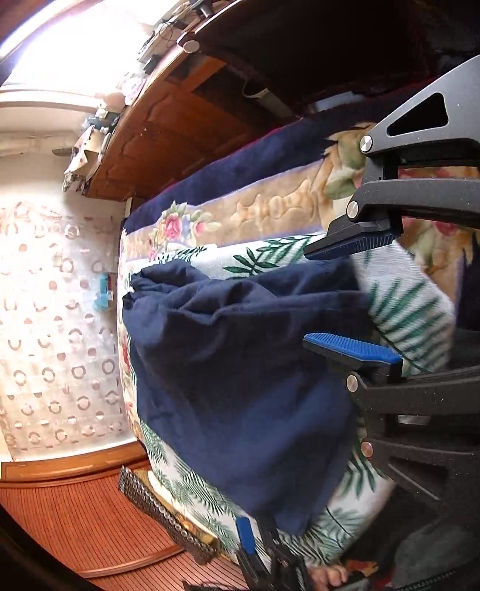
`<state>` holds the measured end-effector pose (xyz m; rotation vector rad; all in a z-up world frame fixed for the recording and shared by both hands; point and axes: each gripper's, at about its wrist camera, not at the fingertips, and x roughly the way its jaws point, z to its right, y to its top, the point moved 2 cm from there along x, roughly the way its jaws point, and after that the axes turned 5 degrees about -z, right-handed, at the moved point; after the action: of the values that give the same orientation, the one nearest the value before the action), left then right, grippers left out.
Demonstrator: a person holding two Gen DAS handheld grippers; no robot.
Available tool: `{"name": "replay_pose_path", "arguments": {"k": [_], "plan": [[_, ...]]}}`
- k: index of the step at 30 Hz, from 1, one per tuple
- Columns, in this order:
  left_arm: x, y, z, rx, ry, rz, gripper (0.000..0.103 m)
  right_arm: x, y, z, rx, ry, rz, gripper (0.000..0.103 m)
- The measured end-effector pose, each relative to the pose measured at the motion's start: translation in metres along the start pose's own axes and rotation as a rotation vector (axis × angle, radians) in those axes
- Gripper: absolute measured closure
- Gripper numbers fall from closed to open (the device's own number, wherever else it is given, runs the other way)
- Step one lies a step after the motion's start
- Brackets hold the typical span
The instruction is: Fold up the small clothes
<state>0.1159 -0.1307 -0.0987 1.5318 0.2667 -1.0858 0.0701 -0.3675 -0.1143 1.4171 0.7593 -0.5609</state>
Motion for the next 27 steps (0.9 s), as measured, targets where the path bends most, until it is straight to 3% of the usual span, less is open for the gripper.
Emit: {"name": "replay_pose_path", "arguments": {"k": [13, 17, 20, 21, 23, 27], "plan": [[0.011, -0.005, 0.0, -0.05, -0.111, -0.053, 0.048, 0.03, 0.006, 0.003, -0.008, 0.032, -0.016, 0.06], [0.011, -0.005, 0.003, -0.038, -0.109, -0.05, 0.048, 0.027, 0.005, -0.005, -0.066, 0.079, -0.015, 0.082], [0.013, -0.005, 0.005, -0.043, -0.172, -0.068, 0.083, 0.028, 0.007, -0.006, -0.075, 0.106, -0.022, 0.091], [0.014, -0.005, 0.005, -0.041, -0.162, -0.068, 0.091, 0.029, 0.008, -0.006, -0.067, 0.126, -0.017, 0.092], [0.008, -0.001, 0.007, -0.025, -0.169, -0.06, 0.095, 0.025, 0.01, -0.004, -0.046, 0.156, 0.016, 0.094], [-0.029, 0.023, 0.006, -0.025, -0.183, 0.044, 0.096, -0.011, 0.025, 0.0, 0.006, 0.214, 0.164, 0.095]]}}
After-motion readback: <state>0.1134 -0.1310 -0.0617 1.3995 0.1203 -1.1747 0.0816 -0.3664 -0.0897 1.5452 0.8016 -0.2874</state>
